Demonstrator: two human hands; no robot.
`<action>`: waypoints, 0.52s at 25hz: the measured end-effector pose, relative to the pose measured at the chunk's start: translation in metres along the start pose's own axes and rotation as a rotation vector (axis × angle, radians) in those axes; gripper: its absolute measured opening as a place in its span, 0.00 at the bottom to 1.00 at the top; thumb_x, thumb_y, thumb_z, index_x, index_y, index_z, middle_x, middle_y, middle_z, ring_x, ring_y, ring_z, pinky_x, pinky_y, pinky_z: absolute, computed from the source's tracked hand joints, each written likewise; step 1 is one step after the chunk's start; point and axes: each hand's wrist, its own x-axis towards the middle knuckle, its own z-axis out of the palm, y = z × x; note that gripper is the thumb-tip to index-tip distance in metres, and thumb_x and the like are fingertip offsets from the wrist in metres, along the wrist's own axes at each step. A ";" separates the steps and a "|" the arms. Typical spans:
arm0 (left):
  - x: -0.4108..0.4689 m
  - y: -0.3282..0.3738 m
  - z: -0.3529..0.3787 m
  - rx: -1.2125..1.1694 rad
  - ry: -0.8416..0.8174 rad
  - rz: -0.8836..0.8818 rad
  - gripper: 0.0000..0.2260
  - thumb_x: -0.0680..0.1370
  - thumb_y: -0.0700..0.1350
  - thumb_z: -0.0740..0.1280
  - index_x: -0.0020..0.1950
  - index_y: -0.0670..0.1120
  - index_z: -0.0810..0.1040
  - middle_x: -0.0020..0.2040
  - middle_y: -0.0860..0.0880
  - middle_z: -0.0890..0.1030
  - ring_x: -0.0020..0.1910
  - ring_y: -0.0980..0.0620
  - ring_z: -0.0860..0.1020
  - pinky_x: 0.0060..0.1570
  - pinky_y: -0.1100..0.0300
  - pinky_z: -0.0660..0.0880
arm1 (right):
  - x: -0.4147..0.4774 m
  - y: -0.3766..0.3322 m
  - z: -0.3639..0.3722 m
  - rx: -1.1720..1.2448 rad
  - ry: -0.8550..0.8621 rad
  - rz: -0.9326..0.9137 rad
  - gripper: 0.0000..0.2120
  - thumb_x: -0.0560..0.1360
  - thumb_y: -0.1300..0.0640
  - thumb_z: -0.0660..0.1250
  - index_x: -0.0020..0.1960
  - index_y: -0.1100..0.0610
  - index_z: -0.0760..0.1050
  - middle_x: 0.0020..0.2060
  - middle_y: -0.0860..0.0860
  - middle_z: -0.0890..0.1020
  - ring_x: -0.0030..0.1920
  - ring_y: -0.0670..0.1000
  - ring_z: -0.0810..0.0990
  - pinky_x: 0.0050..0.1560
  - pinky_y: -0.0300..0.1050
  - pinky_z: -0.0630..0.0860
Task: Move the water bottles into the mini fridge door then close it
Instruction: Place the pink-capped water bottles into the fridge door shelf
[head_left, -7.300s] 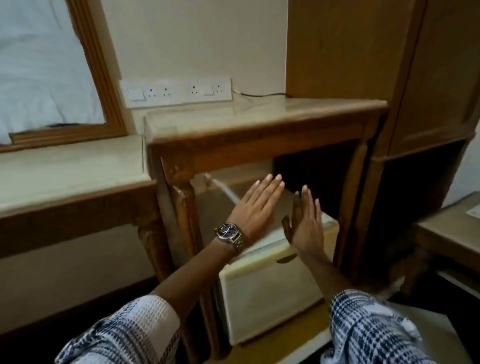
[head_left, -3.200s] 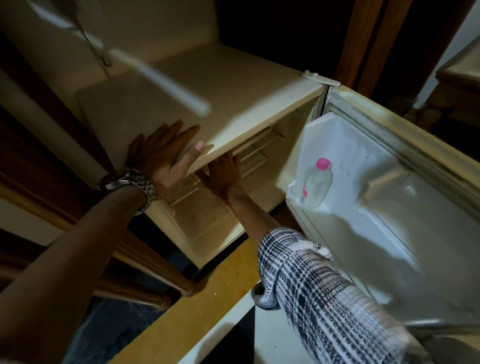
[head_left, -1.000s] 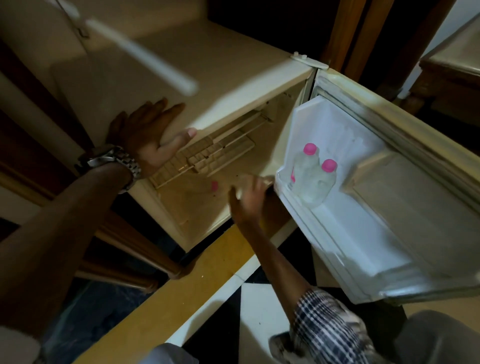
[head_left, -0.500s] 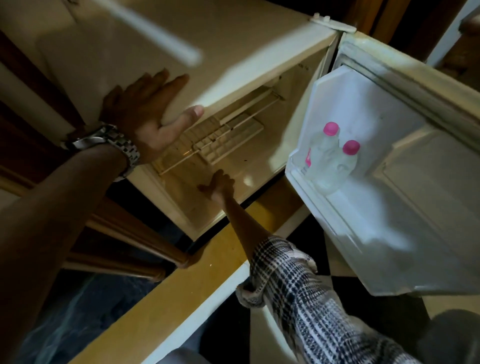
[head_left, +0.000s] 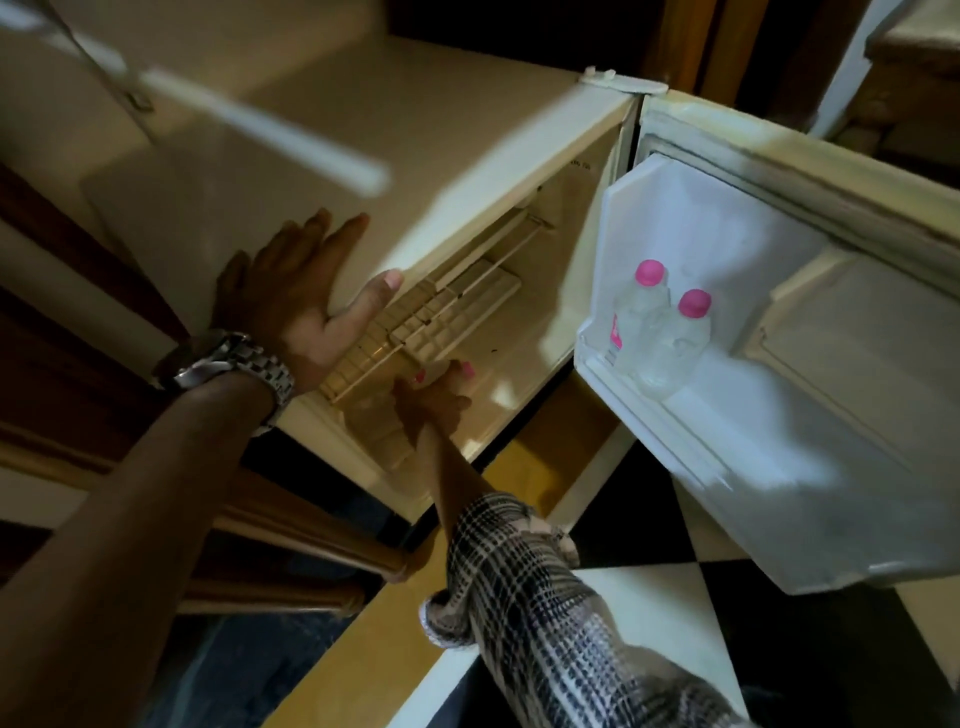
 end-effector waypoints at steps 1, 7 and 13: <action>0.000 0.000 0.001 0.003 0.002 0.005 0.36 0.76 0.74 0.46 0.82 0.62 0.54 0.84 0.52 0.55 0.82 0.47 0.54 0.78 0.38 0.50 | 0.002 -0.002 0.003 0.053 0.021 0.020 0.46 0.76 0.43 0.71 0.82 0.43 0.45 0.78 0.62 0.60 0.72 0.67 0.70 0.70 0.60 0.73; 0.003 -0.003 0.001 0.013 -0.020 0.016 0.38 0.75 0.74 0.44 0.82 0.61 0.54 0.84 0.50 0.55 0.82 0.46 0.54 0.78 0.37 0.51 | 0.001 0.014 -0.038 0.420 -0.081 0.201 0.48 0.73 0.54 0.79 0.81 0.54 0.52 0.77 0.60 0.66 0.72 0.63 0.73 0.67 0.58 0.78; 0.005 -0.003 0.004 0.007 0.015 0.031 0.39 0.75 0.75 0.44 0.82 0.59 0.55 0.84 0.49 0.57 0.82 0.45 0.56 0.77 0.36 0.53 | -0.049 0.054 -0.153 0.074 0.323 -0.764 0.36 0.71 0.56 0.81 0.74 0.56 0.69 0.67 0.43 0.73 0.69 0.40 0.71 0.68 0.34 0.69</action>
